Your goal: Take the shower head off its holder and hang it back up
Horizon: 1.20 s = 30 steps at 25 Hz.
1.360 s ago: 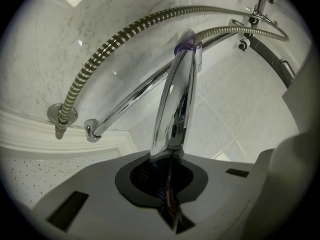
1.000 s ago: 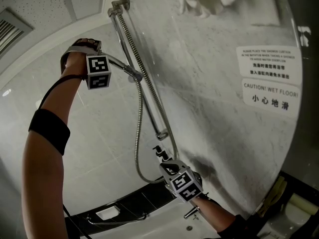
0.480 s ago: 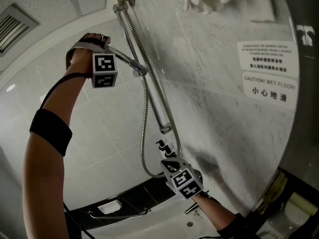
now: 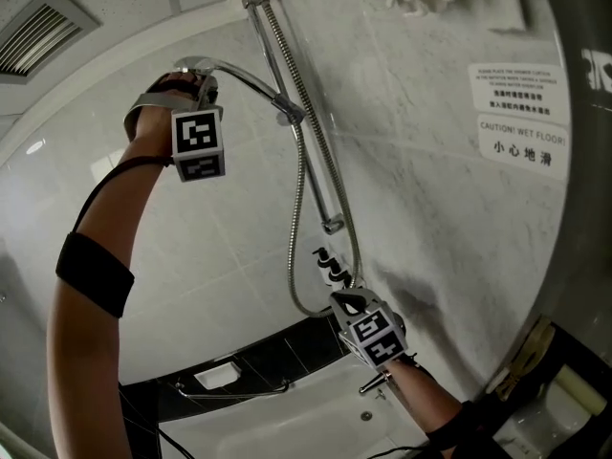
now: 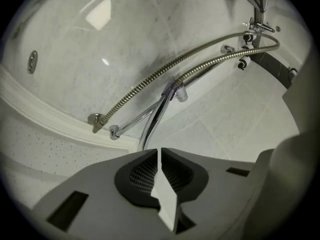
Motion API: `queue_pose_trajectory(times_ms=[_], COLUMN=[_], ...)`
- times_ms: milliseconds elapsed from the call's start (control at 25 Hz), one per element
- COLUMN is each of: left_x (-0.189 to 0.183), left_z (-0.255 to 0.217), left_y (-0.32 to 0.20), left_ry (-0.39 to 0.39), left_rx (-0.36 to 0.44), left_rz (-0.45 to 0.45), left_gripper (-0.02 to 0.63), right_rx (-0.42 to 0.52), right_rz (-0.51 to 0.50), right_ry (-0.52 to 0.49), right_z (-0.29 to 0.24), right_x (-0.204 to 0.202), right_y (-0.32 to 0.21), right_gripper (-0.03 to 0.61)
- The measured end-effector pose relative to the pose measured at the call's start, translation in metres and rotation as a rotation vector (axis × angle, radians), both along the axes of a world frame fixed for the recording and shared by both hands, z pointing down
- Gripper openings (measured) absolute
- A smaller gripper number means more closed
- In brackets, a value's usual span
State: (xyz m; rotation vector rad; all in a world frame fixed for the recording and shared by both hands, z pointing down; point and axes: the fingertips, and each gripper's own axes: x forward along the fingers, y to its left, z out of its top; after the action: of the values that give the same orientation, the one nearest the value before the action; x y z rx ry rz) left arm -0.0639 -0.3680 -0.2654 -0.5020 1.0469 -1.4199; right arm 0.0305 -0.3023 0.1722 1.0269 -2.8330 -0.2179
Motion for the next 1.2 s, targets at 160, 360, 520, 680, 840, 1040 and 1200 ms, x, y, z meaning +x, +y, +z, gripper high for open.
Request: queue_pose_trajectory(times_ms=[160, 360, 520, 680, 840, 1040, 1200], left_x=[-0.028, -0.082, -0.125, -0.159, -0.185, -0.231, -0.26], left_z=[0.039, 0.097, 0.164, 0.253, 0.33, 0.42, 0.481], left_y=[0.037, 0.08, 0.123, 0.164, 0.196, 0.247, 0.284], left_ry=[0.126, 0.398, 0.703, 1.028, 1.274, 1.554, 1.805], left_rx=[-0.032, -0.064, -0.113, -0.12, -0.111, -0.058, 0.01], left_rz=[0.057, 0.132, 0.207, 0.235, 0.238, 0.181, 0.137], left_gripper=[0.002, 0.002, 0.002, 0.002, 0.002, 0.002, 0.002], right_rx=[-0.019, -0.039, -0.067, -0.112, -0.152, -0.19, -0.197], right_rz=[0.017, 0.026, 0.007, -0.036, -0.066, -0.1, -0.148], right_ry=[0.023, 0.032, 0.037, 0.057, 0.074, 0.094, 0.1], right_z=[0.022, 0.036, 0.053, 0.084, 0.113, 0.139, 0.15], right_x=[0.004, -0.001, -0.019, -0.038, -0.057, -0.077, -0.094], right_y=[0.003, 0.008, 0.022, 0.044, 0.06, 0.075, 0.085], right_gripper=[0.018, 0.018, 0.018, 0.018, 0.018, 0.019, 0.018])
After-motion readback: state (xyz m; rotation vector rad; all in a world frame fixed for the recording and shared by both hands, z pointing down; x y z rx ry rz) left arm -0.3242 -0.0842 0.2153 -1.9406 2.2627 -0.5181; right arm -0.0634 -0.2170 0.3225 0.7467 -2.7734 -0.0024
